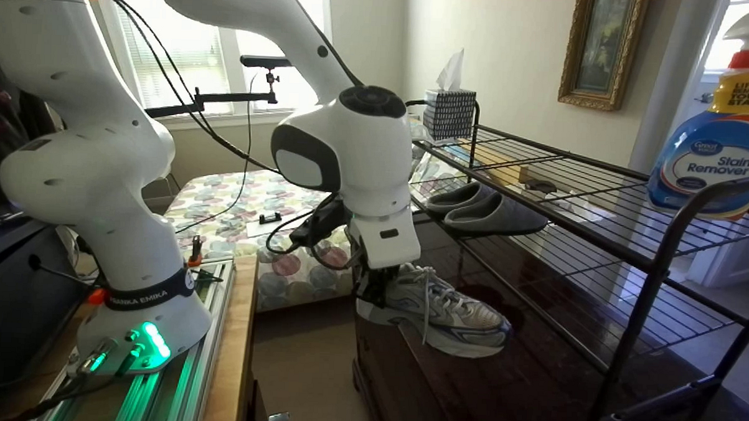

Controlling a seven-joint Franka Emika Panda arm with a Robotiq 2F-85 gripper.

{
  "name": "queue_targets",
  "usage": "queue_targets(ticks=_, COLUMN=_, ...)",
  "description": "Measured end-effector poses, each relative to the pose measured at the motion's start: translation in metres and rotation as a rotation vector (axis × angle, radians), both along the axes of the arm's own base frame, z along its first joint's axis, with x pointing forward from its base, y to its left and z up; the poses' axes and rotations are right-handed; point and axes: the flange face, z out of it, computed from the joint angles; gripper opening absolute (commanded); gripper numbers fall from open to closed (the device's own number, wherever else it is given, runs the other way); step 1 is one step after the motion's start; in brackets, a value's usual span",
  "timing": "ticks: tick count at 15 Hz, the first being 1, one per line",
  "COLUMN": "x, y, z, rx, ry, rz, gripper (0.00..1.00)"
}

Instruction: Pick up the shoe and put it on top of the rack

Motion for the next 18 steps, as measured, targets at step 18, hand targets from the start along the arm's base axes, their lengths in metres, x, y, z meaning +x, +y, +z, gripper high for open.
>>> queue_targets(ticks=18, x=0.010, y=0.055, z=0.190, rx=-0.067, ry=0.049, rz=0.086, gripper=0.04)
